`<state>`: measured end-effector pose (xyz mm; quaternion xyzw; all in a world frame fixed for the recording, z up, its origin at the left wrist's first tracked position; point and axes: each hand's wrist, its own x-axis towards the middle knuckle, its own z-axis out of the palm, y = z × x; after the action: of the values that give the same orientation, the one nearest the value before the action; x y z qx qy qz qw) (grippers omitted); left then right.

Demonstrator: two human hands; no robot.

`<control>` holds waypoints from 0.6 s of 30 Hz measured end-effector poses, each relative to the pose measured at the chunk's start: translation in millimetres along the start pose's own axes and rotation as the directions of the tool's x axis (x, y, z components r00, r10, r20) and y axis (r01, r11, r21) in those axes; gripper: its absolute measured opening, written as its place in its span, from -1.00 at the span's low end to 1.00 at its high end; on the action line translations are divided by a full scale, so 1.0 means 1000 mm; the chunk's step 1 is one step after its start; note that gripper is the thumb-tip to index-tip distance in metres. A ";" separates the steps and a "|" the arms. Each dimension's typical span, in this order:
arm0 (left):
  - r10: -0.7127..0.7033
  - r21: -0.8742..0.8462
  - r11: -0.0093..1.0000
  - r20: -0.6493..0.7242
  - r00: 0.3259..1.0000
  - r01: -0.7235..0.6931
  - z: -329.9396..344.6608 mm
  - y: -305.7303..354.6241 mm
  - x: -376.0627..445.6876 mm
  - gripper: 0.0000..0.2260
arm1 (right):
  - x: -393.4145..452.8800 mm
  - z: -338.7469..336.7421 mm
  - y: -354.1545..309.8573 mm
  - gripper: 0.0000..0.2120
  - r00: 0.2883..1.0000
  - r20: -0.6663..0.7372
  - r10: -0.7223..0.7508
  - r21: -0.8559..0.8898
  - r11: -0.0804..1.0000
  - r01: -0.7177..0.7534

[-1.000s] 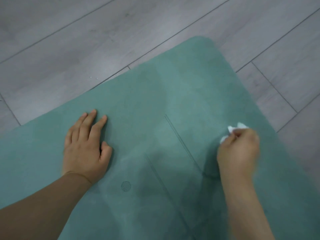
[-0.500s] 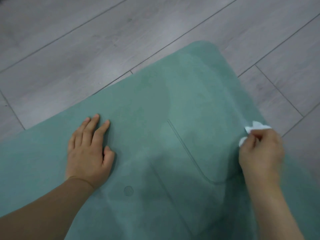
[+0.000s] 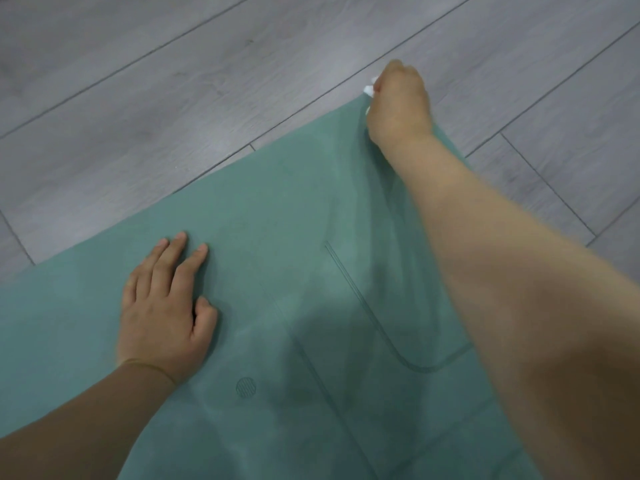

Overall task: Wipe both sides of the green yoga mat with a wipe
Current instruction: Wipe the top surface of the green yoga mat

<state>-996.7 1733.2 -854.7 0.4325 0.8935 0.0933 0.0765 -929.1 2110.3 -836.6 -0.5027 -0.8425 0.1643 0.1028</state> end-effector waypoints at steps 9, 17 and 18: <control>0.004 -0.018 1.000 -0.031 1.000 -0.005 0.001 0.001 -0.001 -0.41 | -0.138 -0.040 0.101 -0.83 0.968 -0.152 0.199 0.059 0.980 -0.192; 0.019 -0.048 0.999 -0.037 0.999 -0.021 0.003 0.000 -0.001 -0.41 | -0.266 -0.061 0.163 -0.85 0.929 -0.161 0.334 0.165 0.937 -0.308; 0.022 -0.051 0.998 -0.038 0.999 -0.024 0.003 0.000 -0.001 -0.41 | -0.277 -0.064 0.166 -0.85 0.919 -0.149 0.365 0.142 0.928 -0.345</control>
<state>-995.4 1732.9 -857.4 0.4387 0.8872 0.1250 0.0698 -641.3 1950.1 -842.6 -0.6528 -0.7145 0.1833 0.1722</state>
